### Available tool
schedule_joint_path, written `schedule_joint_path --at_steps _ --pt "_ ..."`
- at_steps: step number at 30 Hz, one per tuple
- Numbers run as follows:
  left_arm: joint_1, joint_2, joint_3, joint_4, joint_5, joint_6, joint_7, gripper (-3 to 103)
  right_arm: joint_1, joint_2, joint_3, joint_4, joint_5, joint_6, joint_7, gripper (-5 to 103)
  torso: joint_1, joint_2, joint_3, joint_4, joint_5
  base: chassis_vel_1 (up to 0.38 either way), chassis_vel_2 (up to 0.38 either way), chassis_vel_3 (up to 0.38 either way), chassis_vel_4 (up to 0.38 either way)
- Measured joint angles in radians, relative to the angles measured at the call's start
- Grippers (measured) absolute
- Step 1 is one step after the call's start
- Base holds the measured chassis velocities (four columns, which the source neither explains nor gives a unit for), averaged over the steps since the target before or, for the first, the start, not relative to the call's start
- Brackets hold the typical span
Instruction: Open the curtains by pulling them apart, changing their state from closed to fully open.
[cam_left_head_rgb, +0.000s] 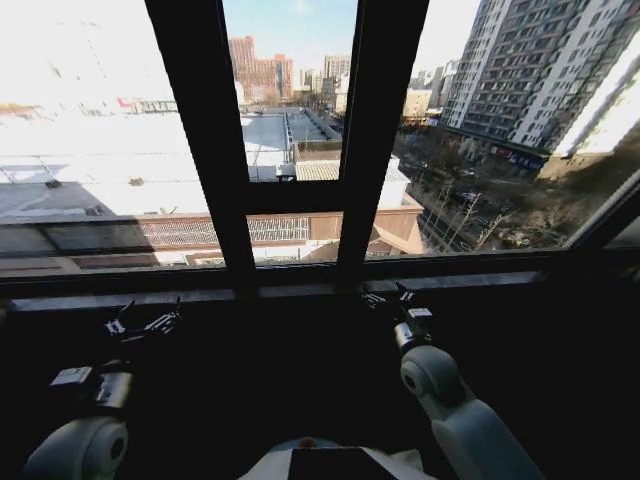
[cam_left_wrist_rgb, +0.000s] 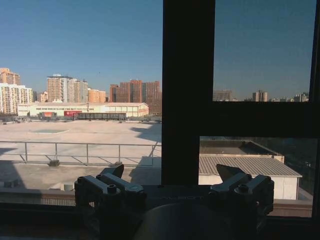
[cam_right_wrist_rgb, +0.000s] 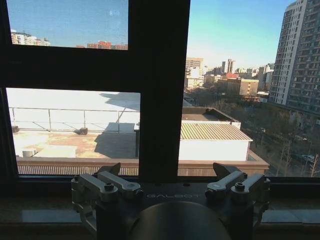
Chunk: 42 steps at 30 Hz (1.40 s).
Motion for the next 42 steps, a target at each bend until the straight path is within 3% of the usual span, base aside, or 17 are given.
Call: schedule_joint_path --at_steps 38,42 --pt "-0.013 -0.012 0.030 0.034 0.035 -0.024 0.000 100 0.002 0.004 0.006 -0.031 -0.003 0.009 -0.005 100 0.000 0.000 0.000 0.0000 0.0004 0.055 -0.367 -0.055 0.367" --pt "-0.025 -0.005 0.032 0.045 0.045 -0.033 -0.001 100 0.003 0.010 0.000 -0.050 -0.020 0.041 -0.005 100 -0.001 0.001 0.000 -0.0002 0.0009 0.244 -0.211 -0.229 0.206"
